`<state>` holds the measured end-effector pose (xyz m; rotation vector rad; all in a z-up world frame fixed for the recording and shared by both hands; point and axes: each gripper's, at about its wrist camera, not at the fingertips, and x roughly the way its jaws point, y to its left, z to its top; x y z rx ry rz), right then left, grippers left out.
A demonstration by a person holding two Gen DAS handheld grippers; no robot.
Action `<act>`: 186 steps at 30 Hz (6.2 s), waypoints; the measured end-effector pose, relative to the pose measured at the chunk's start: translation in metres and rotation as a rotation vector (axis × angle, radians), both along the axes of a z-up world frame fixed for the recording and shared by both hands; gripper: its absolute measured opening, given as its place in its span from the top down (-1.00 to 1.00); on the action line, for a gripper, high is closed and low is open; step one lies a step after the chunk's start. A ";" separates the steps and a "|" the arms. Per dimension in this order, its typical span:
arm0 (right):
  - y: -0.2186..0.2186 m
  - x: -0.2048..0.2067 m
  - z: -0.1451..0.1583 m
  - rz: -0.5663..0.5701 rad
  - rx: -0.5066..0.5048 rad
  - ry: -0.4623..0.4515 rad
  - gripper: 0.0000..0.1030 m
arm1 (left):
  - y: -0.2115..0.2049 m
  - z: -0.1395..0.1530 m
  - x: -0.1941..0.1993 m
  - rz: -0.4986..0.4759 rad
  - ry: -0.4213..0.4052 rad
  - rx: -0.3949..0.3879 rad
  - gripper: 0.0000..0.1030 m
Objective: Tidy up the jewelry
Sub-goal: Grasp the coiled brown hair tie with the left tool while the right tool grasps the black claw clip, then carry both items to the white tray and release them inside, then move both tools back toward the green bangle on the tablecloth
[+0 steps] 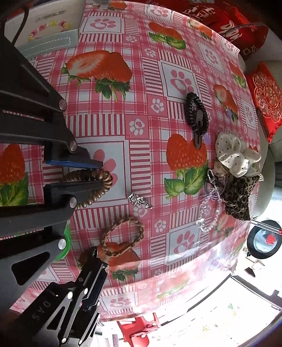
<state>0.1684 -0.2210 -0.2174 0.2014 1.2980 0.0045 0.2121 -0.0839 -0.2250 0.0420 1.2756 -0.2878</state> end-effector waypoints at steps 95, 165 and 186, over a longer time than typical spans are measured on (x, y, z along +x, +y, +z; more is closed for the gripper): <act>0.334 0.000 -0.010 0.471 0.105 0.072 0.56 | 0.337 0.002 -0.124 0.488 0.001 0.051 0.66; 0.041 -0.095 0.024 -0.141 0.110 0.115 -0.68 | 0.120 0.053 -0.102 0.028 -0.037 0.117 -1.00; 0.002 -0.069 0.000 -0.135 0.010 0.154 -0.67 | 0.052 0.006 -0.045 -0.044 -0.034 0.196 -0.88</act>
